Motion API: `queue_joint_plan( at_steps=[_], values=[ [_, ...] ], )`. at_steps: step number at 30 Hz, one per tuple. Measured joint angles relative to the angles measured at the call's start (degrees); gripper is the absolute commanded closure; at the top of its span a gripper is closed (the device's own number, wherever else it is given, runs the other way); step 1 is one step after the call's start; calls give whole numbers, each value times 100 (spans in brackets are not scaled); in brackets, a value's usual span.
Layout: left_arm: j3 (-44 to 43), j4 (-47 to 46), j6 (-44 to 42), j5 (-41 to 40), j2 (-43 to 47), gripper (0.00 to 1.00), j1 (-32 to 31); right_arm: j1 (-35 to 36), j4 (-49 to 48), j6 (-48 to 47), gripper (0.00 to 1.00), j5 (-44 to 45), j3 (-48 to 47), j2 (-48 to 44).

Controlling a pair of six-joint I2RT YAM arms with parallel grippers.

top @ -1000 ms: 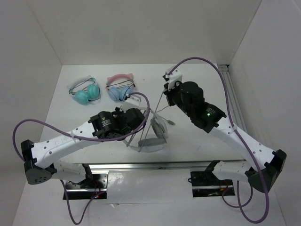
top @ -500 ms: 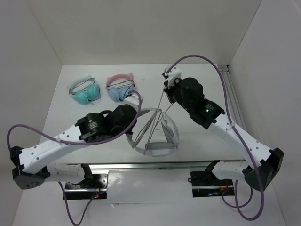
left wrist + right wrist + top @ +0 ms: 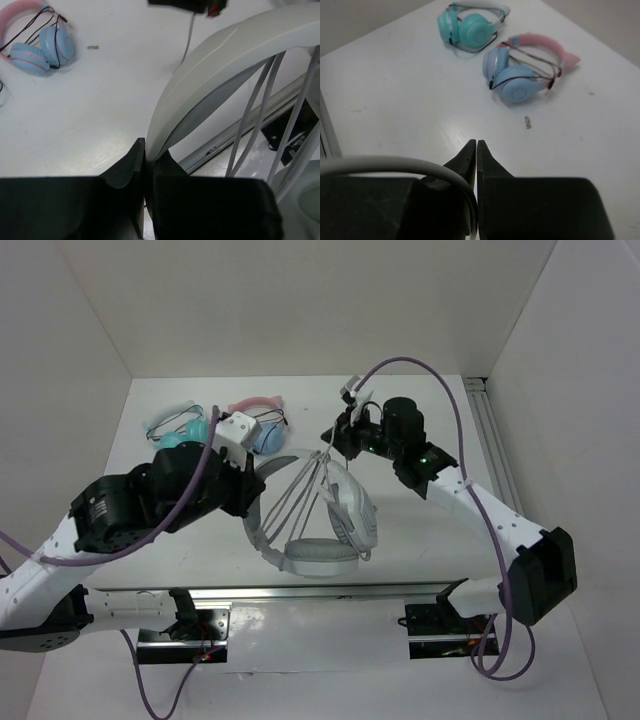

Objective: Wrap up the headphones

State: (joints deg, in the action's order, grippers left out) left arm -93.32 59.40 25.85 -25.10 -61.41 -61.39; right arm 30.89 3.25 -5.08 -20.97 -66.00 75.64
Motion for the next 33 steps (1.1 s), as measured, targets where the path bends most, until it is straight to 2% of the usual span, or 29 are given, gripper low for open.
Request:
queue_joint_plan(
  at_steps=[2,5,10,15,19,21,22,26,30,33],
  values=[
    [-317,9,-4,131,-4,100,-26,46,-640,315,83,-372,435,199],
    [-688,-55,33,140,-22,100,-76,339,-1635,798,82,-476,1419,535],
    [-1239,79,516,-758,-236,100,-92,763,-3053,1517,82,-684,2616,1320],
    [-1637,450,1119,-1956,-577,100,-61,935,-4332,1941,82,-675,3432,1600],
    [-1652,542,1390,-2190,-769,100,210,1176,-5040,2100,76,-634,3735,1797],
    [-1652,542,1475,-2159,-852,100,361,1246,-5224,2138,76,-625,3783,1919],
    [-1650,533,1508,-2149,-881,100,413,1263,-5289,2140,78,-612,3810,1958],
    [-1604,516,1563,-2100,-903,100,455,1274,-5396,2170,100,-507,3821,2055],
    [-1600,636,1843,-2149,-903,100,667,1360,-5490,2201,100,-212,3836,2041],
    [-1545,739,2028,-2076,-911,100,1259,1759,-5482,2212,100,369,4022,1786]
  ],
)
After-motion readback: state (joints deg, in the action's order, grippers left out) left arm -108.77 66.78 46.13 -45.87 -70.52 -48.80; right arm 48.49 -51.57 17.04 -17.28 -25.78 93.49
